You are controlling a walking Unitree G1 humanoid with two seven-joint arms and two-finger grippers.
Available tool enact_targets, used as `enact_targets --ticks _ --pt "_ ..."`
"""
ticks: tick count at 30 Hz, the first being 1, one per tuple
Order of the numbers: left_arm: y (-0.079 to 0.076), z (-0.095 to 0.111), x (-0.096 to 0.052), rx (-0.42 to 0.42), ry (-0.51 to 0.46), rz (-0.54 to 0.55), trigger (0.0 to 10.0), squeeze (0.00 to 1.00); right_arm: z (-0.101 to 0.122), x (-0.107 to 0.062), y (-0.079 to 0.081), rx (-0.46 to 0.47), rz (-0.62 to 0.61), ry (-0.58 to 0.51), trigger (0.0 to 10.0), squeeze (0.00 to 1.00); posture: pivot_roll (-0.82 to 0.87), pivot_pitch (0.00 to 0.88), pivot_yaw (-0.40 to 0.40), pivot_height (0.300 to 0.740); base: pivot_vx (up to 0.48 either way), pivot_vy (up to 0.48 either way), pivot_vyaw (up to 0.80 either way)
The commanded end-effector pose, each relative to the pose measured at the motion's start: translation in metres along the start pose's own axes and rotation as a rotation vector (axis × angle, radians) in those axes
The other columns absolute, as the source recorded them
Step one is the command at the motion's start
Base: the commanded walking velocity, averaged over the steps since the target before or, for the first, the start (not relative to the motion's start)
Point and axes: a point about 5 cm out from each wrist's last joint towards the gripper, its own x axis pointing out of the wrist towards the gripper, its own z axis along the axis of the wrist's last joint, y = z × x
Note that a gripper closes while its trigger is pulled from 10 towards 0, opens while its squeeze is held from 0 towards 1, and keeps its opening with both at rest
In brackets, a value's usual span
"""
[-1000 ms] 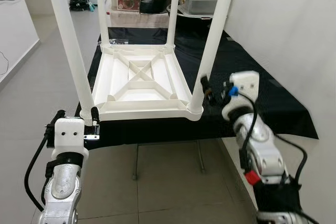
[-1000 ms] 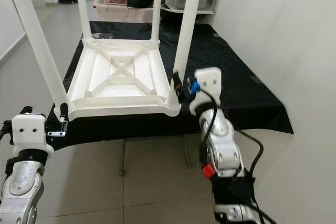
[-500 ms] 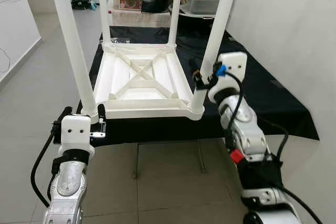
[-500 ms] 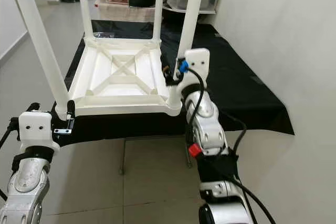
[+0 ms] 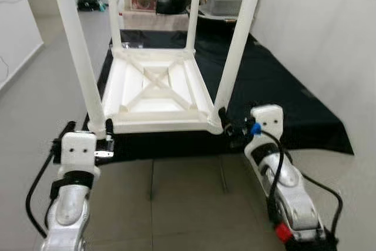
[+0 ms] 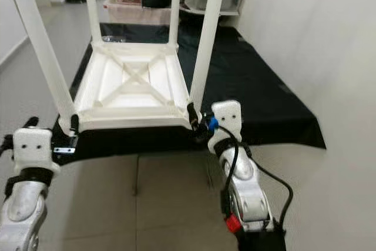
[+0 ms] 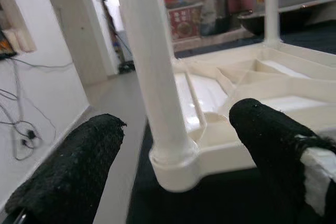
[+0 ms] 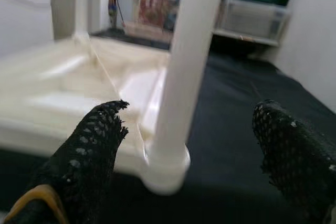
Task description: Building children table
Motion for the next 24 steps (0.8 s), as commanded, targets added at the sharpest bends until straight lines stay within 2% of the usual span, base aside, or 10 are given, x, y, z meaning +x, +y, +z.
enact_targets --ticks 1,2,3,9,15,24 --pt "-0.005 0.006 -0.005 -0.016 -0.026 -0.056 10.0 0.00 0.003 -0.006 0.000 -0.027 0.009 -0.002 10.0 0.00 0.03 0.000 -0.101 0.740 0.000 0.000 0.00" --pt "-0.005 0.006 -0.005 -0.016 -0.026 -0.056 10.0 0.00 0.003 -0.006 0.000 -0.027 0.009 -0.002 10.0 0.00 0.03 0.000 -0.101 0.740 0.000 0.000 0.00" --pt "-0.014 0.010 -0.020 -0.029 -0.023 -0.136 10.0 0.00 0.000 -0.018 0.003 -0.062 0.026 0.014 10.0 0.00 0.03 0.000 -0.095 0.740 0.000 0.000 0.00" --pt "-0.015 0.011 -0.033 -0.024 -0.008 -0.171 10.0 0.00 0.002 -0.029 0.006 -0.125 0.056 0.003 10.0 0.00 0.03 0.000 -0.098 0.740 0.000 0.000 0.00" --pt "-0.013 0.013 -0.033 -0.038 -0.011 -0.171 10.0 0.00 0.004 -0.034 0.011 -0.144 0.061 -0.013 10.0 0.00 0.04 0.000 -0.099 0.740 0.000 0.000 0.00" --pt "-0.013 0.016 -0.030 -0.045 -0.022 -0.179 10.0 0.00 0.014 -0.022 0.008 -0.152 0.025 -0.058 10.0 0.00 0.04 0.000 -0.095 0.740 0.250 0.000 0.00"
